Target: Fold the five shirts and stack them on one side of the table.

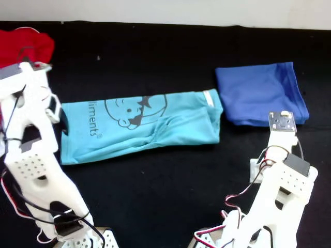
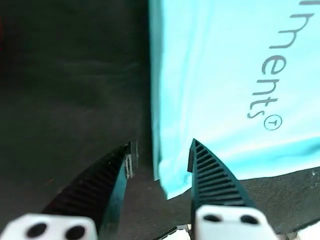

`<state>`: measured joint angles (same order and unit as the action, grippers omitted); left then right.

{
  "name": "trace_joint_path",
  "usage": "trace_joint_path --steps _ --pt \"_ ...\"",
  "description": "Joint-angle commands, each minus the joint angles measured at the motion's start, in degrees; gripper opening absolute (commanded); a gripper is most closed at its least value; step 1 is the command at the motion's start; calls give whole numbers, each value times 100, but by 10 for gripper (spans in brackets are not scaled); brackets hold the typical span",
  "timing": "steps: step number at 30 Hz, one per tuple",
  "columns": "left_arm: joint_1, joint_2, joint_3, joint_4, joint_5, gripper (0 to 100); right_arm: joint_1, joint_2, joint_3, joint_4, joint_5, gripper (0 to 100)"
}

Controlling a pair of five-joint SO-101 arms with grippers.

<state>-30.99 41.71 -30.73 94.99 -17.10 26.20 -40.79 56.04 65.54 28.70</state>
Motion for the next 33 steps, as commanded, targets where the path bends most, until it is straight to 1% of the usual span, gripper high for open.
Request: trace_joint_path --steps 1,5,12,14,16,18,20,23,26,28,30,33 --pt "75 207 -31 -255 211 181 40 -145 -31 40 79 159" --pt "48 549 -31 -589 360 181 75 -154 -40 40 97 159" --pt "215 778 -22 -466 360 176 84 -154 13 40 79 159" --pt "224 778 -22 -316 360 121 92 -154 40 84 79 158" --pt "224 778 -31 -273 360 8 110 -154 4 215 88 133" --pt "171 778 -22 -237 352 20 119 -154 -4 215 97 89" --pt "-84 752 -40 -132 334 7 119 -154 13 215 105 61" --pt "-576 734 -75 -35 325 9 119 -154 48 215 105 58" --pt "-1077 743 -541 255 264 9 119 -145 57 207 79 55" --pt "-1323 734 -1042 501 35 9 119 -145 189 180 79 51" --pt "-1552 716 -1508 642 -44 9 119 -145 462 -40 79 2" --pt "-1886 418 -1754 642 -343 9 119 -145 1033 -637 114 5"
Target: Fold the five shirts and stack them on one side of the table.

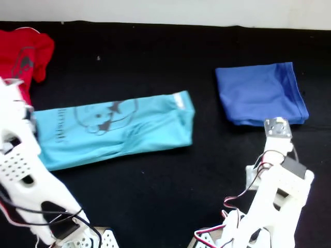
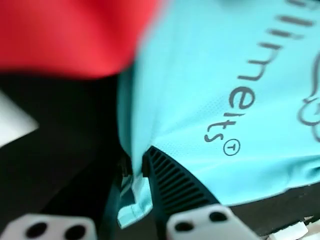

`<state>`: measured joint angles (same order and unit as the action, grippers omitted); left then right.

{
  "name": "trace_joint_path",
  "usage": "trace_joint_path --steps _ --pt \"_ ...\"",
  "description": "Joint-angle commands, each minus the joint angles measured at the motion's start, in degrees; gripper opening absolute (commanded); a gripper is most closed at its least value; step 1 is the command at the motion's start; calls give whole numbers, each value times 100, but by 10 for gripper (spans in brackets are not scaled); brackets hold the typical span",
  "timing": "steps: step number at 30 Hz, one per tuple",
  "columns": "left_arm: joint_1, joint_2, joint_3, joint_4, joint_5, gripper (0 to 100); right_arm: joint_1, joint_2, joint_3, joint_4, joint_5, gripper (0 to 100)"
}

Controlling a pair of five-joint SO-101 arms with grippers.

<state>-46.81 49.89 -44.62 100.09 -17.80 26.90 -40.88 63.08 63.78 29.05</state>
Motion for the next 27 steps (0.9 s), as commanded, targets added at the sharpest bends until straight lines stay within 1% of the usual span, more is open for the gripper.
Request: trace_joint_path --steps 1,5,8,10,14,19,21,24,27 --pt "-356 -549 -347 141 -369 9 48 -136 523 -690 44 5" --pt "-312 -1288 127 141 -440 9 22 -136 1367 -1666 35 5" --pt "66 -2000 769 141 -422 9 48 -136 1956 -2387 35 5" --pt "418 -2563 1270 141 -422 9 48 -136 2202 -2615 35 5" --pt "1323 -3758 2378 123 -413 9 48 -136 2202 -2615 35 5" --pt "2941 -4866 3152 123 -413 9 40 -136 2220 -2615 35 5" --pt "3591 -4989 3257 123 -413 9 31 -136 2220 -2615 35 5" --pt "4365 -4980 3451 105 -396 9 22 -136 2220 -2624 35 5" --pt "4857 -4980 3864 -413 -44 9 31 -136 2220 -2633 35 5"
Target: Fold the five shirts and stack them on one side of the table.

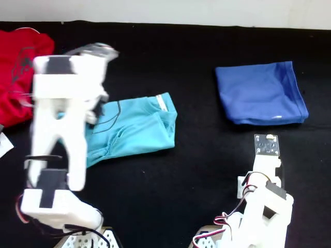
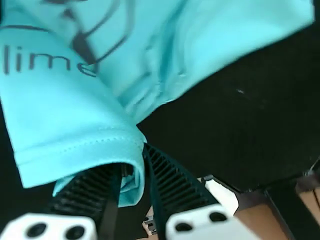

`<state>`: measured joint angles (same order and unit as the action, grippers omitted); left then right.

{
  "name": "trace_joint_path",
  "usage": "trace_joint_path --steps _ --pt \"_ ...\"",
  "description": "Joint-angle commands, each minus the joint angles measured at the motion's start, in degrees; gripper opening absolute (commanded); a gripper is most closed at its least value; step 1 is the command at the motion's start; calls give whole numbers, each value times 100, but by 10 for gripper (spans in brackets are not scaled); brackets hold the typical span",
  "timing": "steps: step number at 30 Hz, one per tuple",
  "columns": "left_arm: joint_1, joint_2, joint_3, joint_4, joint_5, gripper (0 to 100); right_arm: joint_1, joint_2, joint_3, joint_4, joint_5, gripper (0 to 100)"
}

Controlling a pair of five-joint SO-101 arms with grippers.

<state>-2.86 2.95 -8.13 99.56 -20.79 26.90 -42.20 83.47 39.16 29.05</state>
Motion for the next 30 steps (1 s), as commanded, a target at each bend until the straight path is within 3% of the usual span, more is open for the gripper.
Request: trace_joint_path --steps 1,8,16,18,21,30 --pt "576 -286 365 -527 360 9 31 -4 180 -171 35 5" --pt "989 -286 1684 -1837 448 9 40 -4 180 -242 35 5" --pt "787 -171 2870 -4730 448 9 31 -4 180 -242 35 5" --pt "593 22 2897 -5108 448 9 31 -4 180 -242 35 5" --pt "418 171 2721 -5064 448 9 31 -4 180 -242 35 5" --pt "901 -207 382 -2418 457 9 13 -4 180 -242 35 5"
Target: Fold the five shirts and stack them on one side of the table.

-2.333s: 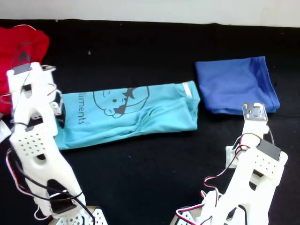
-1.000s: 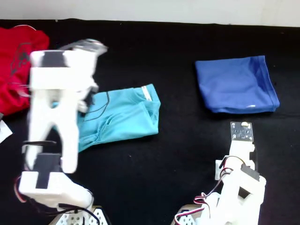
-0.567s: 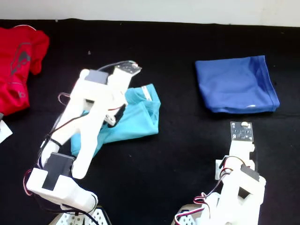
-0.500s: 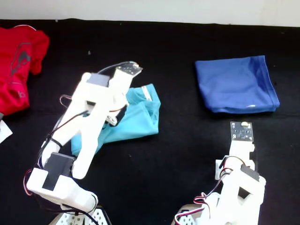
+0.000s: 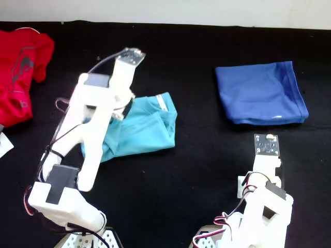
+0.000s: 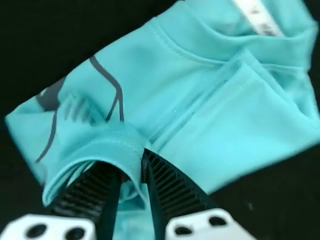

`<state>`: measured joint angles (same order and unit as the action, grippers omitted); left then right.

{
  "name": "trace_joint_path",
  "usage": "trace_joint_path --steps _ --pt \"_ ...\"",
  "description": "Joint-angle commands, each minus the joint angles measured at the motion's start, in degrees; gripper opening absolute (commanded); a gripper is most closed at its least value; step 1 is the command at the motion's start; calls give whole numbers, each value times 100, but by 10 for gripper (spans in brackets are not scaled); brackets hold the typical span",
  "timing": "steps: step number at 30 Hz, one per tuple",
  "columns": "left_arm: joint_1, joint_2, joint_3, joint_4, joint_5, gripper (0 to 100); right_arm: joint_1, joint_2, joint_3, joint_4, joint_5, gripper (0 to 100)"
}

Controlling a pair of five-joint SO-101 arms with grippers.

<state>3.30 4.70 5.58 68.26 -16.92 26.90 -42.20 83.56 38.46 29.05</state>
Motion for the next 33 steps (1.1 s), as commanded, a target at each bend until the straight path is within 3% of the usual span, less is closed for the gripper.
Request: trace_joint_path --steps 1,7,16,22,27,33 --pt "400 -382 -1279 905 70 9 13 -4 171 -171 35 5" --pt "980 31 -1956 976 70 9 13 -4 171 -171 35 5" --pt "1420 2000 -3354 782 70 14 13 -4 171 -180 35 5" --pt "1851 2923 -4804 1407 70 31 13 -4 171 -180 35 5" --pt "1701 3354 -5640 1925 730 167 13 -4 171 -180 35 5" --pt "1059 3354 -6554 2752 888 165 4 -4 171 -180 35 5"
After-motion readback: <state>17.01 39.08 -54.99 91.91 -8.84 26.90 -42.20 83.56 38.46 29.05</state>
